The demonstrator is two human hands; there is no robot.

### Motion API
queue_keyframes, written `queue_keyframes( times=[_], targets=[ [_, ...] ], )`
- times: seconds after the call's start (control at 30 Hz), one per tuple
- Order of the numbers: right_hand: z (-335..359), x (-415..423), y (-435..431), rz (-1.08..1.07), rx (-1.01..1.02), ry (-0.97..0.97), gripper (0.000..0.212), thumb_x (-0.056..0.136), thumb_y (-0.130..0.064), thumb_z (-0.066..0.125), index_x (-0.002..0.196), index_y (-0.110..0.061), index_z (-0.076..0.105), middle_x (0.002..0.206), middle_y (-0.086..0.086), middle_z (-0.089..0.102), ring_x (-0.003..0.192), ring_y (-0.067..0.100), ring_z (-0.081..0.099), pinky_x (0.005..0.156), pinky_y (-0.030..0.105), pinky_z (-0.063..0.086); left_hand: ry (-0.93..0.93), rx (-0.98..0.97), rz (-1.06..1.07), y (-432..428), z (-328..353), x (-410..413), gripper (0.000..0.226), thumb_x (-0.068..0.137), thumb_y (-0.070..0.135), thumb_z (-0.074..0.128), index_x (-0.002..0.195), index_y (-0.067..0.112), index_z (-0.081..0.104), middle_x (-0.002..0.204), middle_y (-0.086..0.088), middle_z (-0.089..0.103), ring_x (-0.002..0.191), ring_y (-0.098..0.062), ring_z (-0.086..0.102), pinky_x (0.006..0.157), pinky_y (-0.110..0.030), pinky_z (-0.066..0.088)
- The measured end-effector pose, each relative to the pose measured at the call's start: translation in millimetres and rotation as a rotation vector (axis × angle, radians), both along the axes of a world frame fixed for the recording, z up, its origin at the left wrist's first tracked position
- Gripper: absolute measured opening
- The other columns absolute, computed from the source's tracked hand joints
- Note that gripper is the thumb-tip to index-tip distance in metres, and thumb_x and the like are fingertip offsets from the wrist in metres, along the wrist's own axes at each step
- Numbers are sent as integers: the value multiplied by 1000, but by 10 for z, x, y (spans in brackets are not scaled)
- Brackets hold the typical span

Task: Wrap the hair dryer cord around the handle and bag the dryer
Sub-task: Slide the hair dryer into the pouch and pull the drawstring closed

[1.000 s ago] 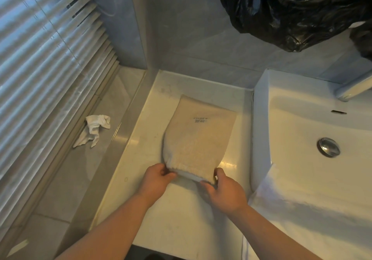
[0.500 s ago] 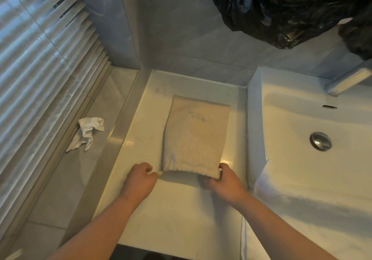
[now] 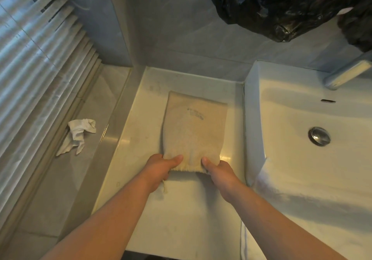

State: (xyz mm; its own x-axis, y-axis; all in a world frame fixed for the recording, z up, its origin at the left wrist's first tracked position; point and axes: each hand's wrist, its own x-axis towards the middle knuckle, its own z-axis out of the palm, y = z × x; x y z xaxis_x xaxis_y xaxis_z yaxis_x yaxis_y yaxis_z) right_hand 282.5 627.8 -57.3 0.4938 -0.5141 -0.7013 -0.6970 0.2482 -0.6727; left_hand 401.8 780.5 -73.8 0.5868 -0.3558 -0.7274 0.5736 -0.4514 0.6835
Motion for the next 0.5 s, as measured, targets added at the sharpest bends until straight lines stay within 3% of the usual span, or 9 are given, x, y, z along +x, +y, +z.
queue_keyframes(
  times=[0.1,0.2,0.3,0.4,0.43,0.5],
  targets=[
    [5,11,-1,-92,52,39,35,88,-42,61,109,-14,62,95,1,65,77,14,57,71,29,43,-67,55,55,-28,-41,-24,16,84,23,77,88,10,68,58,2,53,40,-6,44,35,-17,32],
    [-9,-4,-37,-105,116,126,34,80,-45,70,94,-14,62,81,1,61,71,15,55,65,28,42,-96,87,52,0,-66,-48,15,85,14,76,78,10,63,60,-1,52,41,-8,46,34,-17,32],
    [43,-29,-81,25,38,181,34,76,-43,73,81,-12,61,67,1,58,58,14,53,50,23,37,-65,150,6,74,-73,27,30,74,29,84,84,7,67,78,-11,68,66,-22,63,55,-28,51],
    [121,-25,-147,3,32,138,46,78,-50,69,97,-10,62,78,1,61,66,16,57,49,24,38,50,33,27,106,-32,134,84,41,63,87,99,4,74,95,-15,77,91,-33,72,90,-46,57],
    [163,-2,-157,-19,35,125,48,79,-53,66,99,-10,60,81,0,61,69,16,57,51,25,39,71,1,39,97,-61,160,91,38,66,87,102,4,74,96,-15,77,94,-34,72,94,-48,55],
    [216,55,-163,-68,102,93,52,82,-56,62,103,-9,57,88,2,62,74,18,59,51,26,42,98,-43,63,32,-47,178,80,54,59,86,109,2,71,96,-14,78,93,-32,73,91,-45,56]
  ],
)
